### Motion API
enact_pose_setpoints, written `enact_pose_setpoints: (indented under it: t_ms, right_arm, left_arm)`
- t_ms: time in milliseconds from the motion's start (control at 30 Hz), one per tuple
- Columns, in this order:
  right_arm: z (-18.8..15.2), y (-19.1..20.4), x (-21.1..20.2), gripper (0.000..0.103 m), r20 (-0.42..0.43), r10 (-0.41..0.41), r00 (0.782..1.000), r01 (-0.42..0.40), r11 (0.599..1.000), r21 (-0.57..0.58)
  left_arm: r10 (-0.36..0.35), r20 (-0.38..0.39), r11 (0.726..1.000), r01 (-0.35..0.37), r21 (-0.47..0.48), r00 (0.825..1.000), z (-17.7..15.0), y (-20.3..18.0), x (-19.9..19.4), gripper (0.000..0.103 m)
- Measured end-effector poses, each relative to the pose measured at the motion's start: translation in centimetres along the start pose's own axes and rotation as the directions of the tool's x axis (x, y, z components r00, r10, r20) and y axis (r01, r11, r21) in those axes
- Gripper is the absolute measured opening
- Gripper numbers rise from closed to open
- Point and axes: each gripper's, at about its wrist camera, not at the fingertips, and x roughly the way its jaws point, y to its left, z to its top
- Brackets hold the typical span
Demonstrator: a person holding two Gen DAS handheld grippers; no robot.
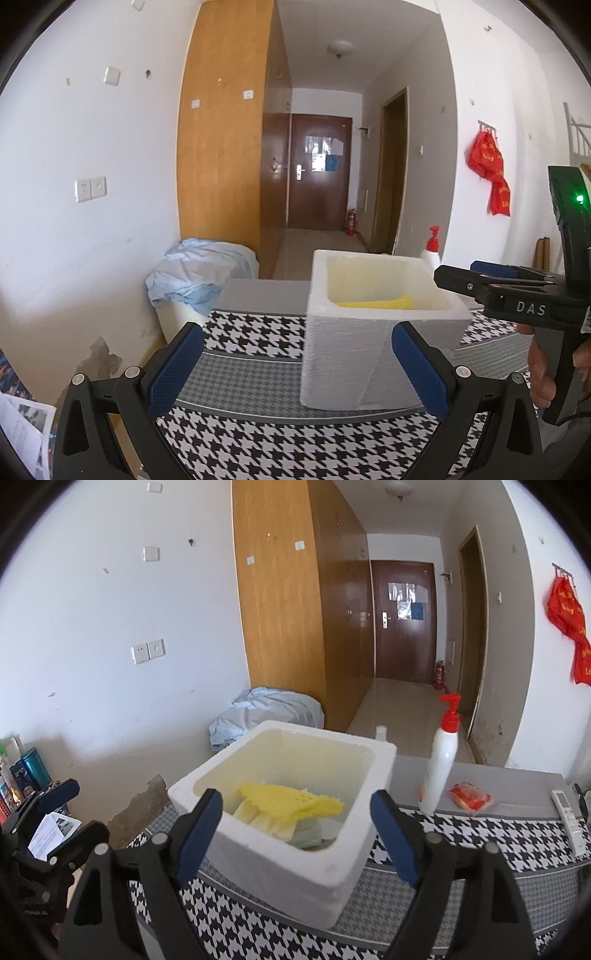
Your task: Organize soft objects
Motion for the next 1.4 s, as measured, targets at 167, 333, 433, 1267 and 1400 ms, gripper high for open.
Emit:
enact_pose_setpoints:
  t_ms: [167,333,433,1267,1400]
  right_arm:
    - [-0.7,-0.5,-2.5,0.095,0.039,-0.008,0.999,0.007,1.0,0.017]
    - [-1.2,-0.8,-4.2,0.099,0.064,-0.024,0.998,0.023,1.0,0.019]
    - [-1.7,-0.7,-5.3,0.1,0.082,-0.028,0.996,0.027,1.0,0.011]
    - [-9.3,-0.8,-12.0,0.102,0.18,-0.103,0.978,0.104,0.995,0.008]
    - [-10.0,-1.0,-12.2,0.102,0.185,-0.11,0.977,0.107,0.994,0.024]
  left_arm:
    - [-0.016,0.009,1.0,0.016,0.008,1.0,0.0,-1.1,-0.8,0.102]
    - [-0.028,0.016,1.0,0.028,0.011,0.999,0.0,-2.1,-1.6,0.102]
    - [-0.033,0.028,0.999,0.032,0.006,0.999,0.0,-2.5,-2.1,0.102]
    - [-0.054,0.126,0.999,0.053,0.009,0.991,-3.0,-5.9,-5.4,0.102]
    - [-0.05,0.142,0.999,0.05,0.009,0.989,-3.5,-6.1,-5.8,0.102]
